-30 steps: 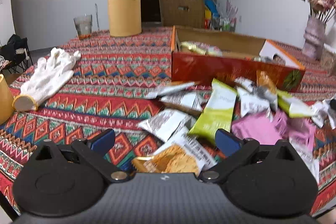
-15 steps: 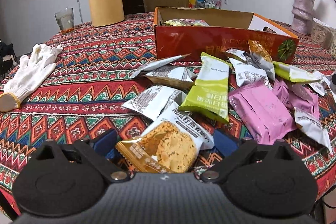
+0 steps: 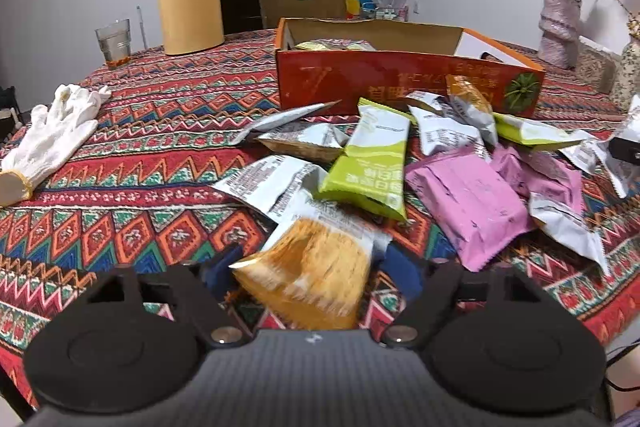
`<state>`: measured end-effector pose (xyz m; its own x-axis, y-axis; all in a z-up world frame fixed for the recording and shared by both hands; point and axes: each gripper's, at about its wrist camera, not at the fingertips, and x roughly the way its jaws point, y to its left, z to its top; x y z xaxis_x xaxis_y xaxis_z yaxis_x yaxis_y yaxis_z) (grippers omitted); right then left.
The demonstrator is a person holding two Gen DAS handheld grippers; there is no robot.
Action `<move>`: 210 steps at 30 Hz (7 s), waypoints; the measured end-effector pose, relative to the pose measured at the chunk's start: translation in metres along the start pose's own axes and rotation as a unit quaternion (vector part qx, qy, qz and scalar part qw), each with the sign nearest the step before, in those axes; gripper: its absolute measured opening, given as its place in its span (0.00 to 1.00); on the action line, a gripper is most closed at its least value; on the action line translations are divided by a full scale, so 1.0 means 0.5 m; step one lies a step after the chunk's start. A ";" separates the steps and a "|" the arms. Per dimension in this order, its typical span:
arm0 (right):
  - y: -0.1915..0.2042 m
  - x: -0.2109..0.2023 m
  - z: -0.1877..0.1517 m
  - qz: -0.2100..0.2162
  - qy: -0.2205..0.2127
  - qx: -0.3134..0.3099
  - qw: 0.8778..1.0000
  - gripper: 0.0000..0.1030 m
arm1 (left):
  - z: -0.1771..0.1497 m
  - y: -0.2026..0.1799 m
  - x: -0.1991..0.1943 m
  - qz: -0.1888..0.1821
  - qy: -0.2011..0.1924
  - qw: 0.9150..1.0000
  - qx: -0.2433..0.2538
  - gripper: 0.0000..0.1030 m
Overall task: Organize snacks
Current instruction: 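Close the left tool on the tan cookie packet while the right tool holds the white packet, then carry the cookie packet and white packet over the orange box, then lower both packets into the box and open both tools, then withdraw both tools from the box back over the snack pile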
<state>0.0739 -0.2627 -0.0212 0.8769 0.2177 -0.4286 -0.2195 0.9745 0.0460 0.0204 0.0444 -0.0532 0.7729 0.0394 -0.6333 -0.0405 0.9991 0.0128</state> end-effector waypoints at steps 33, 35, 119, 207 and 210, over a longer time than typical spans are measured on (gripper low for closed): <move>0.024 -0.001 0.061 0.016 -0.041 -0.004 0.999 0.16 | 0.095 -0.044 -0.091 -0.034 -0.114 0.992 -0.032 0.57; 0.026 0.009 0.074 0.018 -0.046 -0.004 0.999 0.16 | 0.114 -0.048 -0.088 -0.035 -0.122 0.991 -0.036 0.56; 0.057 0.329 0.225 0.043 -0.032 0.044 0.998 1.00 | 0.365 -0.055 0.200 0.018 -0.125 0.987 -0.102 1.00; 0.034 0.212 0.239 0.030 -0.051 0.040 0.997 1.00 | 0.357 -0.054 0.077 -0.022 -0.144 0.984 -0.099 1.00; 0.030 0.193 0.227 0.026 -0.042 0.035 0.998 1.00 | 0.341 -0.047 0.056 -0.020 -0.144 0.985 -0.095 1.00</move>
<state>0.2037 -0.2211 0.0407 0.8986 0.2684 -0.3471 -0.2375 0.9627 0.1297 0.1511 0.0246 0.0607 0.9230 0.0310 -0.3835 -0.1034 0.9801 -0.1697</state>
